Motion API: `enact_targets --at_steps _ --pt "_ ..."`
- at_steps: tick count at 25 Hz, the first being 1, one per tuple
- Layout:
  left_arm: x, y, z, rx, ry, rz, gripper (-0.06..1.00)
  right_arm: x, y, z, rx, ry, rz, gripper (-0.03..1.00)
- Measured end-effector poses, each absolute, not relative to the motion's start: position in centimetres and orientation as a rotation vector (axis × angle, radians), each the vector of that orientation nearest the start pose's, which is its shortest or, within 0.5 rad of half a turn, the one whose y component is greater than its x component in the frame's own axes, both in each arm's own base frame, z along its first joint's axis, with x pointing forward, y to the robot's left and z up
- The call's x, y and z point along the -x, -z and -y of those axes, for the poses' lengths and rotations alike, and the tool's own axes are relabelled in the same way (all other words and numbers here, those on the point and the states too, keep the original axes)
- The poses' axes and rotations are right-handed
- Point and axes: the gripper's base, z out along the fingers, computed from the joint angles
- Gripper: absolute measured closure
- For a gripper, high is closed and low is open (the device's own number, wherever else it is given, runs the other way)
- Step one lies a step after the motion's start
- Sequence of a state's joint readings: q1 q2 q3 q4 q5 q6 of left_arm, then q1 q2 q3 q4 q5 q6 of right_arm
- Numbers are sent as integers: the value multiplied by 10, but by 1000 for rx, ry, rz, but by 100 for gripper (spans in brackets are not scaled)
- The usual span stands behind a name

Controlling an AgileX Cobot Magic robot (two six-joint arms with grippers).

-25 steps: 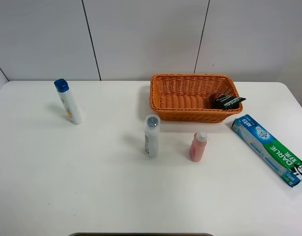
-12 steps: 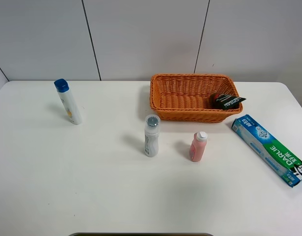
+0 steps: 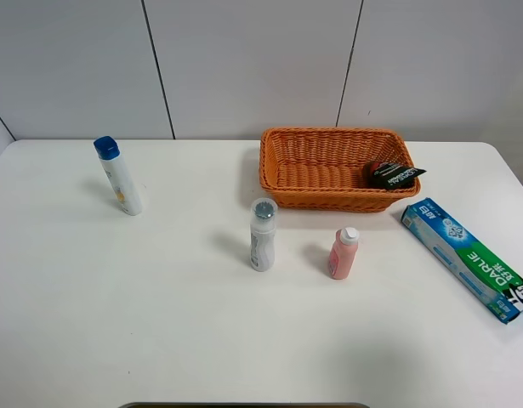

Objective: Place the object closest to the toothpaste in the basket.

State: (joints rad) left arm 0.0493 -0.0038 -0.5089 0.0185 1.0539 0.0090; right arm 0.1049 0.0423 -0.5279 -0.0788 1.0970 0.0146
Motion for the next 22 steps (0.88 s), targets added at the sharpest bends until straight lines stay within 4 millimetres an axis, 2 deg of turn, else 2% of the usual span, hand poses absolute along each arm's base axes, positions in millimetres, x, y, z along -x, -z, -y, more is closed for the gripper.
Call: enact_targets --at_steps 3,22 --pt "6 -280 -1 42 -59 -2025 0 8 -279 7 87 20 -2052 34" --pt "6 -280 -1 42 -59 -2025 0 5 -278 7 88 17 -2037 34"
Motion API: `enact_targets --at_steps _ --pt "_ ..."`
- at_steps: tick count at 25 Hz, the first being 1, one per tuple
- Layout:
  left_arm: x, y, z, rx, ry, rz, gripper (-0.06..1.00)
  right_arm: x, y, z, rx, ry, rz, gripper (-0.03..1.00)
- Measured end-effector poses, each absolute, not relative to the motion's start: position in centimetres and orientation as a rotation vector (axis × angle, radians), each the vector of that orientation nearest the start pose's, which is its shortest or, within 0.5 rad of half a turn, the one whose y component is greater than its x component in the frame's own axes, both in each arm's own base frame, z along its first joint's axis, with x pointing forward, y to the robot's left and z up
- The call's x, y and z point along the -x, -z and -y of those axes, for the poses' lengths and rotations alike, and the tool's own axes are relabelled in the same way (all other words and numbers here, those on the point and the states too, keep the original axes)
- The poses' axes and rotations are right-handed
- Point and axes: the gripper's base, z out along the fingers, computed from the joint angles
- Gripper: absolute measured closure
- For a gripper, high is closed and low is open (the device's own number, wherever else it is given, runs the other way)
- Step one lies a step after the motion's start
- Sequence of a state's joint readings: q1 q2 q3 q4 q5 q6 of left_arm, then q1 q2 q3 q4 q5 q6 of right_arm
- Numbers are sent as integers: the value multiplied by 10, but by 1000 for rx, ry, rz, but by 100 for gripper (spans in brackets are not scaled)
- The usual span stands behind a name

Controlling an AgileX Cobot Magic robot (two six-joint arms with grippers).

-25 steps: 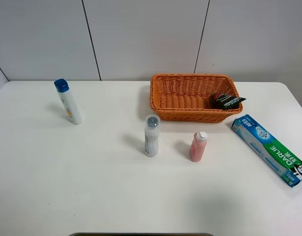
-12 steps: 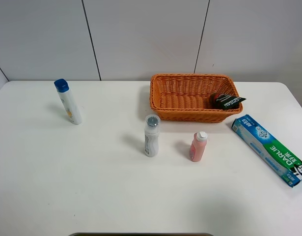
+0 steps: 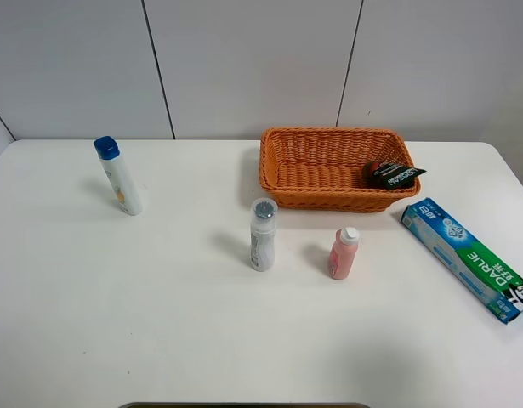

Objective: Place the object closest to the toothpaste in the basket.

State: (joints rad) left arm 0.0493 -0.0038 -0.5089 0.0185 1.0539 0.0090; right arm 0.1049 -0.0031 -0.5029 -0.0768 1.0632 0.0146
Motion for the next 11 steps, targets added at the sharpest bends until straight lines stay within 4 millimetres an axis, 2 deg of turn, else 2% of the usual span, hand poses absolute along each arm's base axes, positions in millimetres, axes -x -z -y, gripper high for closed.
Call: enact_targets --at_steps 11 --pt "6 -280 -1 42 -59 -2025 0 5 -278 7 88 17 -2037 34"
